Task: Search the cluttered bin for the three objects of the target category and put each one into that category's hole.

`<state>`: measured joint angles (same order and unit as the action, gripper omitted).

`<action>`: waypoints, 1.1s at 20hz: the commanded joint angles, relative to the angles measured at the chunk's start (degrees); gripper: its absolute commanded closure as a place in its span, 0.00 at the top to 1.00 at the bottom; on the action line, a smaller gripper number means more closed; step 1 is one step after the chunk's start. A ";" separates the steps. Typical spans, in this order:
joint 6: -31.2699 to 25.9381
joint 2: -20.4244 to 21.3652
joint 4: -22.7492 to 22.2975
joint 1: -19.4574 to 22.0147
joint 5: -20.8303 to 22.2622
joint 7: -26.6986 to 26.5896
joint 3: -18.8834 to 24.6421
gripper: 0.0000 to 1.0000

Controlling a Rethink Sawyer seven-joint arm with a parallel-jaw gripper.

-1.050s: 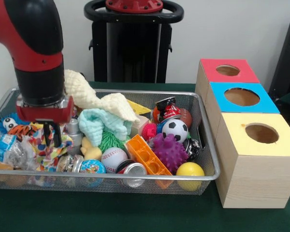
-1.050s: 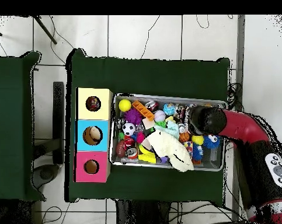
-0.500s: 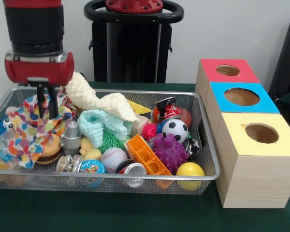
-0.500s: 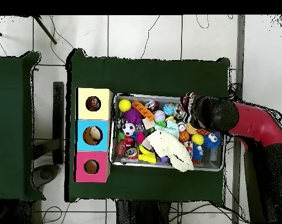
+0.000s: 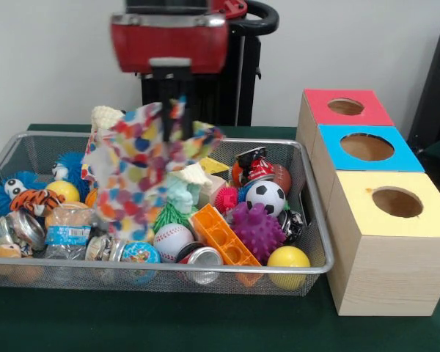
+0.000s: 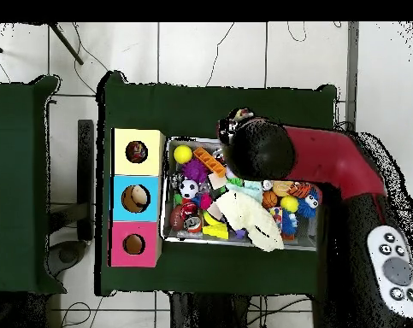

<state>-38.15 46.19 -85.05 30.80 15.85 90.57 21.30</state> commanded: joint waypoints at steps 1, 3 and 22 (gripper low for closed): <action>4.62 2.16 -10.52 -5.20 -2.38 14.82 -2.93 0.00; 5.66 2.36 -11.54 -6.03 -3.05 14.98 -3.66 0.00; 13.97 3.25 -16.06 -16.40 -6.86 18.49 -12.51 0.00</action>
<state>-27.33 48.85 -95.64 18.32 10.58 90.97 13.93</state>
